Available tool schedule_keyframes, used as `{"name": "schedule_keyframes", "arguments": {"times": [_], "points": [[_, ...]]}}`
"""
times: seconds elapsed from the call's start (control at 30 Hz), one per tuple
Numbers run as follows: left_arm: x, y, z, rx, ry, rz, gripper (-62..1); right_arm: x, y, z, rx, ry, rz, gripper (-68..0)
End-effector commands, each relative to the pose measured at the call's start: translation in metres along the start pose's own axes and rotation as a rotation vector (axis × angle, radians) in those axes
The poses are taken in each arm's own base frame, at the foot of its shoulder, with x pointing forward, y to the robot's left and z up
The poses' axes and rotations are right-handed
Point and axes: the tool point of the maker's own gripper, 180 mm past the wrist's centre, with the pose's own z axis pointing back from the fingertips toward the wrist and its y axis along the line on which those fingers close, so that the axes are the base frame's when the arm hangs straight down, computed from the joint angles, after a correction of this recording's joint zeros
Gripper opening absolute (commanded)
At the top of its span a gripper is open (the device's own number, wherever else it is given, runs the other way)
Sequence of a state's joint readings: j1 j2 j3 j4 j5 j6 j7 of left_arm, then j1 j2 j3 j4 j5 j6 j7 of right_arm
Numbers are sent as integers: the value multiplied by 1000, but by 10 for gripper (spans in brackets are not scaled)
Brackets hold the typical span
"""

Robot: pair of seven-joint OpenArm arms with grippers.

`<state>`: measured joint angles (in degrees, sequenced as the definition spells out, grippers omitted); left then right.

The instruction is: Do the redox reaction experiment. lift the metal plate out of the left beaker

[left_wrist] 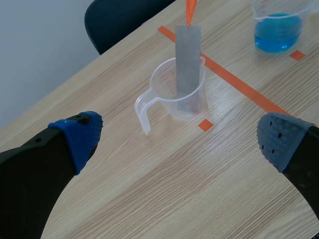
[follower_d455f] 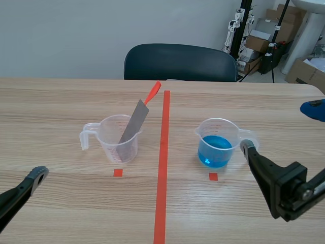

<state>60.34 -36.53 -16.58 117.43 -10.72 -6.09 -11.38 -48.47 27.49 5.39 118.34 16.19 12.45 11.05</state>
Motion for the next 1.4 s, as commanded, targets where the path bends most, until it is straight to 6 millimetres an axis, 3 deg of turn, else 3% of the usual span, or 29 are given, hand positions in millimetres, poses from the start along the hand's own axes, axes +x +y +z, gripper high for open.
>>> {"name": "schedule_keyframes", "arguments": {"times": [0.0,0.2,0.37,0.5,0.67,0.8,1.07,1.37], "points": [[11,-2,0,-3,-33,6,14,8,-8,-4,-16,-25,-20,4],[11,-2,0,-3,-39,6,14,-6,-37,-16,-97,-27,-245,4],[7,-8,4,-51,-87,50,14,-7,-54,-24,-134,-55,-261,4],[3,-6,11,-58,-141,119,14,6,-50,-31,-84,-103,-263,4],[0,-7,20,-84,-219,173,14,23,-38,-36,5,-172,-385,4],[-22,-5,16,-78,-207,208,14,32,-31,-39,69,-193,-425,4],[-62,-11,8,-64,-225,313,14,44,-48,-55,100,-269,-416,4],[-98,-21,4,-71,-273,441,14,31,-53,-85,104,-322,-476,4]]}}
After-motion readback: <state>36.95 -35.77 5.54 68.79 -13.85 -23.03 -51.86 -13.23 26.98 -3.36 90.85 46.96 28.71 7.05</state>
